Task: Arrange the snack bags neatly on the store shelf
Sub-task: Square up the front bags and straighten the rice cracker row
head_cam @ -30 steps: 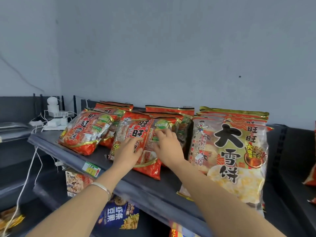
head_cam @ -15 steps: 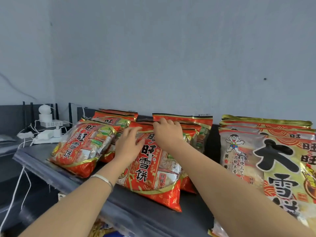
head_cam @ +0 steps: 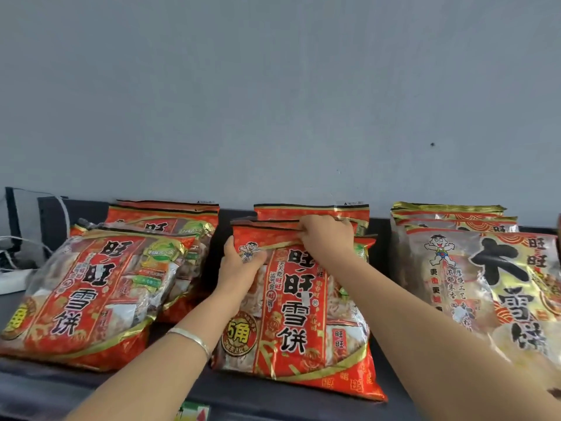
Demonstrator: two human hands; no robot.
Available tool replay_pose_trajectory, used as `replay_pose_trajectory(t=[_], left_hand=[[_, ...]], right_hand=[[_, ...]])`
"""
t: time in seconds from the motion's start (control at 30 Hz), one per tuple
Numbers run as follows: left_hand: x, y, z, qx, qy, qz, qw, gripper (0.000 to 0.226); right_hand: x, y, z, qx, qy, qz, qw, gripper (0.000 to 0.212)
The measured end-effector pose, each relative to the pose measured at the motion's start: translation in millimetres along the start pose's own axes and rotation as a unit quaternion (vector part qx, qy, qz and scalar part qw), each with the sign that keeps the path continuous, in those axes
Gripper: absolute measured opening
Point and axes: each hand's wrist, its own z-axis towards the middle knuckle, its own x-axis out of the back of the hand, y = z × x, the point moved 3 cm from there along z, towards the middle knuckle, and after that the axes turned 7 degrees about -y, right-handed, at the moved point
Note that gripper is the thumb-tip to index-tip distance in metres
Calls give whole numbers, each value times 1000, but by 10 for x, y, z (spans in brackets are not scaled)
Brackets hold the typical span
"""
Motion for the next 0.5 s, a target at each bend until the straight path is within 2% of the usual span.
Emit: replay_pose_trajectory(t=[0.07, 0.13, 0.2, 0.3, 0.4, 0.47, 0.5], left_hand=[[-13, 13, -2, -6, -13, -27, 1000, 74], [53, 33, 39, -8, -19, -54, 998, 69], [152, 65, 112, -8, -18, -76, 997, 69], [225, 109, 231, 8, -32, -109, 993, 76], [157, 103, 330, 50, -71, -155, 984, 77], [92, 70, 392, 54, -110, -182, 976, 63], [63, 60, 412, 46, -118, -182, 975, 52]], right_hand=[[0, 58, -2, -15, -19, 26, 999, 25], [-7, 72, 33, -30, -48, 66, 996, 44], [32, 40, 108, -32, -34, 88, 995, 53], [98, -39, 274, -9, 8, 48, 999, 41], [35, -65, 478, -7, -75, 7, 997, 38], [-61, -49, 569, -24, -118, 23, 992, 33], [-87, -32, 601, -29, -113, 22, 993, 27]])
